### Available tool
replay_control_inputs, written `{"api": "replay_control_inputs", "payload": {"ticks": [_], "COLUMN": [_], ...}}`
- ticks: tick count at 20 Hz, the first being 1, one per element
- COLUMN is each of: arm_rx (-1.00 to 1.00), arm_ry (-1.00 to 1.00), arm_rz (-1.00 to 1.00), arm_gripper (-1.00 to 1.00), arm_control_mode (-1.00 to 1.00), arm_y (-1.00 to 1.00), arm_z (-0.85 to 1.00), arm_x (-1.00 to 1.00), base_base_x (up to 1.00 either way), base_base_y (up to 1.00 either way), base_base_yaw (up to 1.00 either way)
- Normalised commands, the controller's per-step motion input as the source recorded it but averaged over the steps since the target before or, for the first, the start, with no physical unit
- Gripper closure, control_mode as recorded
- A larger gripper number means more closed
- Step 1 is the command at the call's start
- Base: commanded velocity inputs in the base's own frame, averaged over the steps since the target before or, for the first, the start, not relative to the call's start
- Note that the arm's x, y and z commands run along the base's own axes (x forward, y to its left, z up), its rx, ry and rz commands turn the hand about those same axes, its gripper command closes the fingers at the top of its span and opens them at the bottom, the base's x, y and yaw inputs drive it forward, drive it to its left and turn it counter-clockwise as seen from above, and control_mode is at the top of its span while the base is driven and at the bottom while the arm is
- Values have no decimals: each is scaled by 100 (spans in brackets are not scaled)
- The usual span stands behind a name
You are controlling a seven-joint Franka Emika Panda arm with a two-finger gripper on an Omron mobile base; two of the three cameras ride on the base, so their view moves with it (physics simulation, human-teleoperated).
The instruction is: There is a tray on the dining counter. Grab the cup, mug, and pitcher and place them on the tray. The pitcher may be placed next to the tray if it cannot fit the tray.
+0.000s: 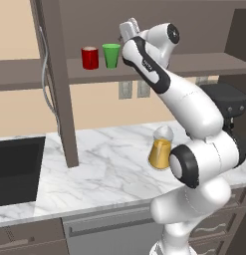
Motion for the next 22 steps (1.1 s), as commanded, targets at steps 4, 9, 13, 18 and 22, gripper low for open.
{"api": "replay_control_inputs", "payload": {"ticks": [4, 9, 13, 18, 22], "arm_rx": [0, 0, 0, 0, 0], "arm_ry": [0, 0, 0, 1, 0], "arm_rz": [0, 0, 0, 0, 0], "arm_gripper": [-100, -100, -100, -100, -100], "arm_control_mode": [-100, -100, -100, -100, -100], "arm_y": [11, 6, 1, 0, 0], "arm_z": [-2, -3, -4, -2, 0], "arm_x": [14, 10, 5, 7, 15], "base_base_x": [0, 0, 0, 0, 0], "base_base_y": [0, 0, 0, 0, 0], "base_base_yaw": [0, 0, 0, 0, 0]}}
